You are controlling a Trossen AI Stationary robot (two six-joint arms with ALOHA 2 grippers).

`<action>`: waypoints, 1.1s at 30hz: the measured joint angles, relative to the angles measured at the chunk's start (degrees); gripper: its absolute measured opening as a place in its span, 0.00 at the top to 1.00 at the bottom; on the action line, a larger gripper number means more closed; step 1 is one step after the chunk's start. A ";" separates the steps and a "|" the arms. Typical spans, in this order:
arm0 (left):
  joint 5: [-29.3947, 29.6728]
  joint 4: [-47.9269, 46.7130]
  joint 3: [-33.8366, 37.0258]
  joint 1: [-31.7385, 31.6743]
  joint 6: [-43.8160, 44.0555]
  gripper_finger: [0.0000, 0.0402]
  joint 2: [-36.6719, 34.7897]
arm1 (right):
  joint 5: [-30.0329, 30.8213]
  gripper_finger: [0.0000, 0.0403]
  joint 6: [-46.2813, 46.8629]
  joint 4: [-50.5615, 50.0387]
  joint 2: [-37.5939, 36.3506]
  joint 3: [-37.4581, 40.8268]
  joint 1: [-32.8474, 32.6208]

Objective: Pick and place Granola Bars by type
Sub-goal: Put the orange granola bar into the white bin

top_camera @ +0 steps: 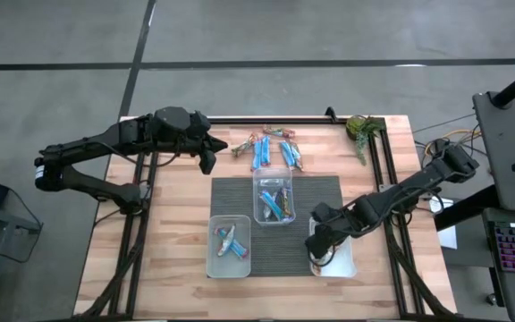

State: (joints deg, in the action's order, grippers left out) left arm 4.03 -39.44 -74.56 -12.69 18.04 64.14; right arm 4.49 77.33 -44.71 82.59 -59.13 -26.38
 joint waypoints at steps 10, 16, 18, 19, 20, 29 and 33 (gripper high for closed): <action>-0.31 0.28 0.00 0.02 -0.48 1.00 0.00 | 0.17 0.97 -11.30 0.04 0.00 -6.29 4.81; -0.30 0.33 0.00 0.02 -3.75 1.00 0.00 | 0.20 0.97 -18.12 0.01 -0.02 -8.84 8.27; 0.30 1.11 0.00 -0.02 -5.34 1.00 0.00 | 0.23 0.97 -18.66 0.04 -0.02 -9.21 9.54; 0.46 1.96 0.00 -0.09 -5.98 1.00 0.00 | 0.22 0.97 -18.66 0.00 -0.02 -9.31 10.19; 0.51 2.86 0.00 -0.30 -6.03 1.00 0.00 | 0.22 0.97 -18.86 -0.02 -0.02 -9.42 10.74; -4.49 3.25 -3.01 -4.05 -7.25 1.00 0.10 | 0.05 0.97 -26.86 -0.03 -0.85 -10.46 13.90; -4.48 3.26 -4.13 -5.48 -7.83 0.98 0.11 | 0.04 0.97 -29.35 -0.19 -3.24 -10.76 15.73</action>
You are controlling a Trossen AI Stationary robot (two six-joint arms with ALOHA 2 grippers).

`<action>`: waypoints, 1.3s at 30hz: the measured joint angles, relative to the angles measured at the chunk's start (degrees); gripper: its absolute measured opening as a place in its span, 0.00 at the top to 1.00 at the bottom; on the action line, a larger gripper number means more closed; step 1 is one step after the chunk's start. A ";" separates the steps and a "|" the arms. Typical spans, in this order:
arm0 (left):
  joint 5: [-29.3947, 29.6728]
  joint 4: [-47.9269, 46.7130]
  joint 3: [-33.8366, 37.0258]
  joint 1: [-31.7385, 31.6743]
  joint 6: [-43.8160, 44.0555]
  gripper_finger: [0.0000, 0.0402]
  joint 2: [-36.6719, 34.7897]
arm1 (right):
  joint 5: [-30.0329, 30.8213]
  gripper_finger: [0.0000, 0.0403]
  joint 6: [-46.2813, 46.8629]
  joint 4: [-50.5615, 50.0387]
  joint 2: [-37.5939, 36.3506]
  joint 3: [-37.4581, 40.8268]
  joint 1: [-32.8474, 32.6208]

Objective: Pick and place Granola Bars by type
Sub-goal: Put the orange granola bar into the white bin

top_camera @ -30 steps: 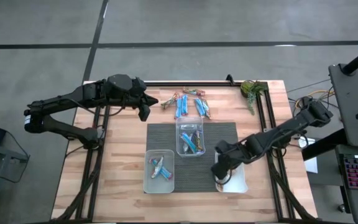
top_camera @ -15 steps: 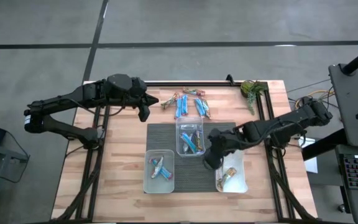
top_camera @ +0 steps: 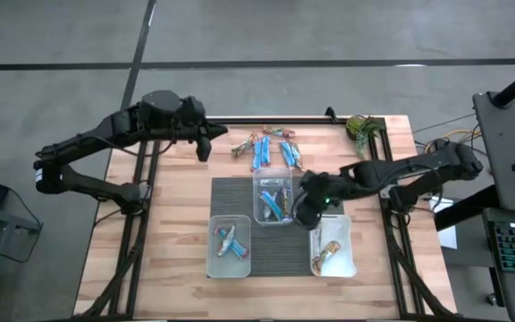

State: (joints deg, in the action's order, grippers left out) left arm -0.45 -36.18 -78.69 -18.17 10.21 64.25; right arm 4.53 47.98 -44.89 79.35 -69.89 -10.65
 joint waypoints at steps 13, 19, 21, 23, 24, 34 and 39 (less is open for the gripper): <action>0.44 -0.24 -0.02 -0.60 -1.91 0.95 0.04 | 0.16 0.97 -14.13 -2.88 -13.78 0.00 9.40; 1.59 -0.24 -0.02 -0.60 -2.31 0.95 0.04 | 1.90 0.97 -15.19 -10.63 -20.37 0.00 13.65; 1.67 0.01 0.02 -0.66 -2.26 0.93 0.07 | 3.11 0.97 -15.17 -12.70 -22.60 0.00 14.50; 1.69 0.66 0.04 -0.92 -1.82 0.90 0.07 | 3.78 0.97 -15.14 -13.85 -24.70 0.00 15.05; 1.75 0.96 0.04 -1.03 -1.54 0.88 0.07 | 4.52 0.97 -15.13 -14.13 -25.68 0.00 15.15; 2.35 0.59 -0.58 -2.00 0.42 0.60 2.42 | 7.64 0.97 -14.99 -14.93 -31.30 0.09 15.23; 2.59 -4.18 -4.34 -2.08 0.42 0.50 6.57 | 7.69 0.97 -14.71 -14.93 -31.60 0.20 15.21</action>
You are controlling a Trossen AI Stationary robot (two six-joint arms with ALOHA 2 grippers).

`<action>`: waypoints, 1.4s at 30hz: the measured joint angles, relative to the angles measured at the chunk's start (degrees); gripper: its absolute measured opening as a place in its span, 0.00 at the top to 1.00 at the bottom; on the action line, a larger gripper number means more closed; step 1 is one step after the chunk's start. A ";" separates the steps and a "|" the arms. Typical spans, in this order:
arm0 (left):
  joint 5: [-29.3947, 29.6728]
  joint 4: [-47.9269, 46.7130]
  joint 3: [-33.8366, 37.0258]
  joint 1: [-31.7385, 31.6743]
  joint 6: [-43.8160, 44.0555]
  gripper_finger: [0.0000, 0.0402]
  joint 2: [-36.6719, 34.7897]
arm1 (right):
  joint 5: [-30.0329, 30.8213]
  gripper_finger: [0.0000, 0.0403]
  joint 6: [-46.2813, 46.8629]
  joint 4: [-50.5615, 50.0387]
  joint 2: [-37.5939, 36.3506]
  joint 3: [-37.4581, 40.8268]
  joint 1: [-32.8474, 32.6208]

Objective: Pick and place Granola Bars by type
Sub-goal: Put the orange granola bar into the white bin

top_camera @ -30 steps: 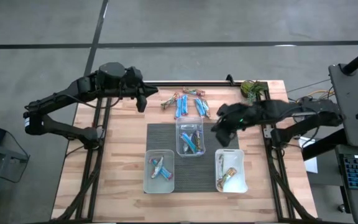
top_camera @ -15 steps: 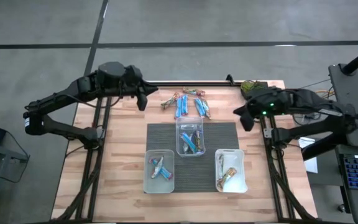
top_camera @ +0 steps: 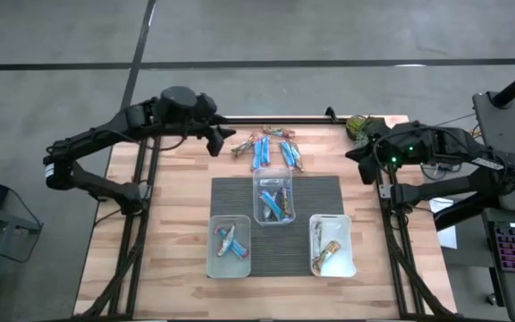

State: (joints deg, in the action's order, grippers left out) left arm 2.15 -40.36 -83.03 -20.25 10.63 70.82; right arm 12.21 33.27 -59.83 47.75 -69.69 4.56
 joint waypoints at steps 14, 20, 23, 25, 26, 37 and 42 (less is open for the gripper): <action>-0.43 -20.74 -20.80 -6.12 -9.33 0.42 17.73 | -0.15 0.97 4.33 0.00 0.00 4.87 0.00; -3.21 -21.48 -21.05 -8.81 -10.84 0.42 23.39 | -0.51 0.97 7.08 0.04 -0.04 7.81 -0.04; -2.77 -22.09 -20.84 -9.41 -13.39 0.42 26.14 | -0.68 0.97 7.11 0.07 -0.04 8.64 -0.04; -1.34 -21.94 -20.84 -9.86 -15.26 0.42 28.02 | -0.68 0.97 7.02 0.01 -0.04 8.87 -0.04; -1.07 -21.87 -20.84 -10.21 -16.03 0.42 29.03 | -0.68 0.97 6.92 0.03 -0.04 8.87 -0.04; -1.09 -20.98 -20.82 -12.39 -19.86 0.42 39.08 | -0.66 0.97 6.78 0.07 -0.07 9.07 -0.03; -1.25 -20.96 -20.80 -12.99 -20.09 0.42 42.84 | -0.66 0.97 6.92 0.06 -0.07 9.09 -0.04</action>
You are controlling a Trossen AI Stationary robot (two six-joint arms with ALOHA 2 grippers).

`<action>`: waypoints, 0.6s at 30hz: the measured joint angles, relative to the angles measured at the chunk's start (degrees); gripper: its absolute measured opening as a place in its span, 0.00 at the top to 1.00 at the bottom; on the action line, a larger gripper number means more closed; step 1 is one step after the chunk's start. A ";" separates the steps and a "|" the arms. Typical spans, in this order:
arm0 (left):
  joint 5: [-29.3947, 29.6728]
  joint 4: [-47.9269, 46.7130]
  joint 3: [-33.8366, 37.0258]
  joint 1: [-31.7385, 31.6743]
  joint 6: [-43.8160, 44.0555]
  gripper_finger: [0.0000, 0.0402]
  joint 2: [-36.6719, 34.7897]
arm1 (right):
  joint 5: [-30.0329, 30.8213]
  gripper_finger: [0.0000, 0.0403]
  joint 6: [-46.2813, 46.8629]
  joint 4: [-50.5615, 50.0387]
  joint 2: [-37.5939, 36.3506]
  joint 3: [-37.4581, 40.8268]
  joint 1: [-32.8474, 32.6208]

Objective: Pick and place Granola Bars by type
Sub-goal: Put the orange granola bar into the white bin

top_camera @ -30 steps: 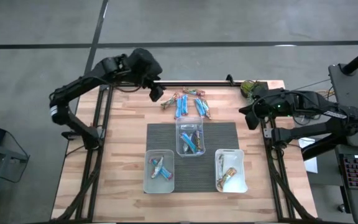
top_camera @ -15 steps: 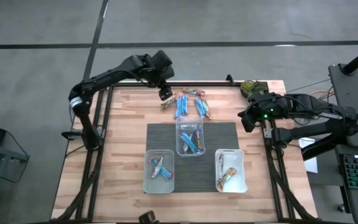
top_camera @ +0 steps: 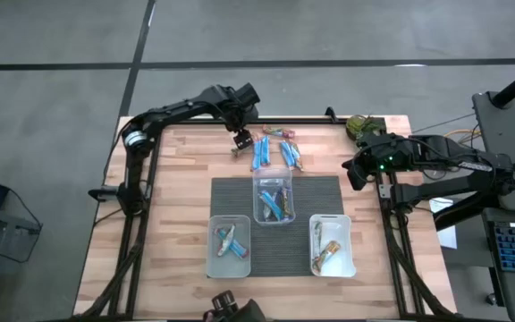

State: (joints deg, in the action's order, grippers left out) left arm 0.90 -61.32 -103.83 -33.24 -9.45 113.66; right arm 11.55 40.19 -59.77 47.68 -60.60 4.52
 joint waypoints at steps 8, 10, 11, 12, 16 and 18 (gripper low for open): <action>-1.90 0.20 0.04 -0.12 -2.10 0.42 4.34 | 0.00 0.97 0.23 0.09 0.07 0.00 0.04; -1.91 0.22 0.04 -0.14 -1.56 0.42 5.22 | 0.00 0.97 0.34 0.14 0.07 0.00 0.04; -1.93 0.24 0.04 -0.15 -1.32 0.42 5.74 | 0.00 0.97 0.35 0.16 0.07 0.00 0.04; -1.93 0.25 0.04 -0.15 -0.86 0.42 6.26 | 0.00 0.97 0.37 0.20 0.07 0.00 0.04; -1.93 0.24 0.04 -0.19 0.09 0.42 8.11 | 0.00 0.97 1.61 0.26 0.07 0.00 0.04; -1.96 0.26 0.04 -0.28 0.77 0.42 9.08 | 0.00 0.97 1.84 0.24 0.07 0.00 0.04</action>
State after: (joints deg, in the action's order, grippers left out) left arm -1.06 -61.06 -103.79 -33.52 -8.69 122.74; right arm 11.55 42.03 -59.53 47.75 -60.60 4.56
